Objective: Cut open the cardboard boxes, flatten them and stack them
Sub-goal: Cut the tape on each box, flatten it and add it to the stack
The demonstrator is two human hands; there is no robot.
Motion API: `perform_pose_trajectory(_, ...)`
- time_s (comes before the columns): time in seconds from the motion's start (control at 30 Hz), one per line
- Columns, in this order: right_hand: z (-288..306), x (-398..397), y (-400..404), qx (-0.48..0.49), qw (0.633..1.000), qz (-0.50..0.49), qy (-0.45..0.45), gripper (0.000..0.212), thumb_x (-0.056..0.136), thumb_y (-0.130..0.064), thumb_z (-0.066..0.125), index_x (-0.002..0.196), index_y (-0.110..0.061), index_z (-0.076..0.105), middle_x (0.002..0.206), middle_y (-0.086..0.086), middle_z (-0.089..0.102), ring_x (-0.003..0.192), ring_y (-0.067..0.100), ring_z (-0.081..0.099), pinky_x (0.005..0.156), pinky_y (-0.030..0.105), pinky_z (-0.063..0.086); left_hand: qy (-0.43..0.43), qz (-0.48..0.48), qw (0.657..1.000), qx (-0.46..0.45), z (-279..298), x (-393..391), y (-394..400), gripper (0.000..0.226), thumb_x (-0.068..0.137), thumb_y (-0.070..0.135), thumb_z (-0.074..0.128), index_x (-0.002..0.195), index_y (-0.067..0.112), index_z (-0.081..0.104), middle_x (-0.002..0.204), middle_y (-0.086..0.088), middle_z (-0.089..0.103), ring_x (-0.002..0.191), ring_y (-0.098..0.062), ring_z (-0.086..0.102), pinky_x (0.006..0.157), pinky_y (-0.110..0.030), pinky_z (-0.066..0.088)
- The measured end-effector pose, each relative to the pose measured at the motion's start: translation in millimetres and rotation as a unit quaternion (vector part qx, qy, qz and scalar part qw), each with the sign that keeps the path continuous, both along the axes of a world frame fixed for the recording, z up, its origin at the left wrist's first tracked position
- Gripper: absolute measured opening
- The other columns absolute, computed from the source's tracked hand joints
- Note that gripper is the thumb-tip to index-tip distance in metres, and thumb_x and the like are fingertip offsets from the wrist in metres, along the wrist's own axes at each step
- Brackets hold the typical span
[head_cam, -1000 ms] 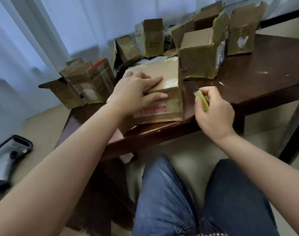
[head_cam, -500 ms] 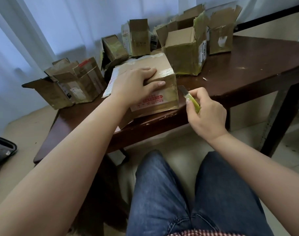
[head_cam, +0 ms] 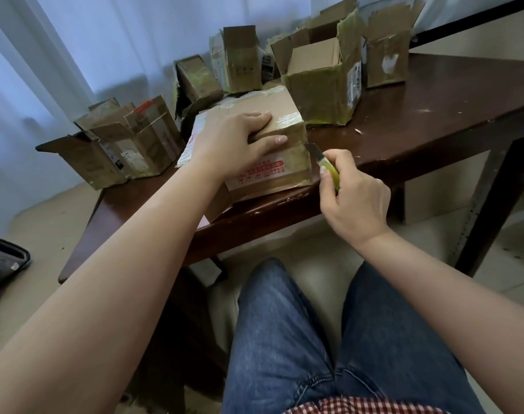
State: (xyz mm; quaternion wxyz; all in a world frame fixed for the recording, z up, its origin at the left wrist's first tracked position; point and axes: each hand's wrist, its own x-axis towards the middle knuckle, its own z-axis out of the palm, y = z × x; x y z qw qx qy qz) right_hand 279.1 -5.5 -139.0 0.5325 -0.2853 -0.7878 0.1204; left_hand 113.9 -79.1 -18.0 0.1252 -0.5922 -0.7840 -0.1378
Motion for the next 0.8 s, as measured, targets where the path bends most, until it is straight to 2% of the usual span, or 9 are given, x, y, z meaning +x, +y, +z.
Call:
perform_pose_trajectory(0.13, -0.3, 0.8, -0.6, -0.001, 1.000, -0.002, 0.004, 0.025, 0.096, -0.022, 0.047, 0.115, -0.009, 0.058, 0.071, -0.002, 0.063, 0.055, 0.022, 0.060, 0.050, 0.024, 0.036, 0.004, 0.004, 1.000, -0.001, 0.0, -0.2, 0.5, 0.062, 0.091, 0.061, 0.049, 0.143, 0.029, 0.045, 0.147, 0.008, 0.045, 0.135, -0.017, 0.041, 0.100, -0.036, 0.039)
perform_pose_trajectory(0.3, 0.2, 1.6, -1.0, -0.002, 1.000, -0.002, 0.007, 0.025, 0.096, -0.022, 0.048, 0.116, -0.009, 0.057, 0.074, 0.001, 0.065, 0.057, 0.023, 0.061, 0.050, 0.029, 0.046, 0.003, 0.001, 1.000, -0.001, 0.4, 0.7, -0.6, 0.061, 0.091, 0.060, 0.049, 0.143, 0.028, 0.045, 0.147, 0.008, 0.045, 0.135, -0.017, 0.041, 0.101, -0.035, 0.038)
perform_pose_trajectory(0.57, 0.4, -3.7, 1.6, 0.029, 0.999, -0.023, 0.004, 0.031, 0.094, -0.017, 0.049, 0.120, -0.006, 0.061, 0.075, 0.005, 0.069, 0.058, 0.026, 0.064, 0.054, 0.023, 0.033, 0.020, -0.001, 1.000, 0.003, 1.8, 3.6, -1.0, 0.058, 0.092, 0.058, 0.048, 0.142, 0.028, 0.047, 0.147, 0.009, 0.046, 0.134, -0.015, 0.042, 0.090, -0.025, 0.033)
perform_pose_trajectory(0.73, -5.9, -3.9, 0.1, 0.033, 0.999, -0.012, -0.012, 0.032, 0.093, -0.015, 0.049, 0.119, -0.004, 0.062, 0.070, 0.006, 0.069, 0.053, 0.028, 0.063, 0.046, 0.027, 0.043, 0.030, 0.000, 1.000, 0.004, 1.8, 3.7, -0.4, 0.059, 0.092, 0.059, 0.048, 0.142, 0.027, 0.047, 0.146, 0.009, 0.047, 0.133, -0.016, 0.043, 0.092, -0.027, 0.034)
perform_pose_trajectory(0.8, -9.9, -3.2, -1.2, 0.038, 0.999, -0.017, -0.022, 0.031, 0.092, -0.015, 0.049, 0.117, -0.004, 0.063, 0.068, 0.006, 0.068, 0.050, 0.029, 0.062, 0.044, 0.026, 0.040, 0.025, -0.001, 1.000, 0.006, 2.1, 3.7, -0.7, 0.059, 0.092, 0.058, 0.049, 0.142, 0.027, 0.047, 0.146, 0.009, 0.047, 0.133, -0.016, 0.043, 0.094, -0.028, 0.034)
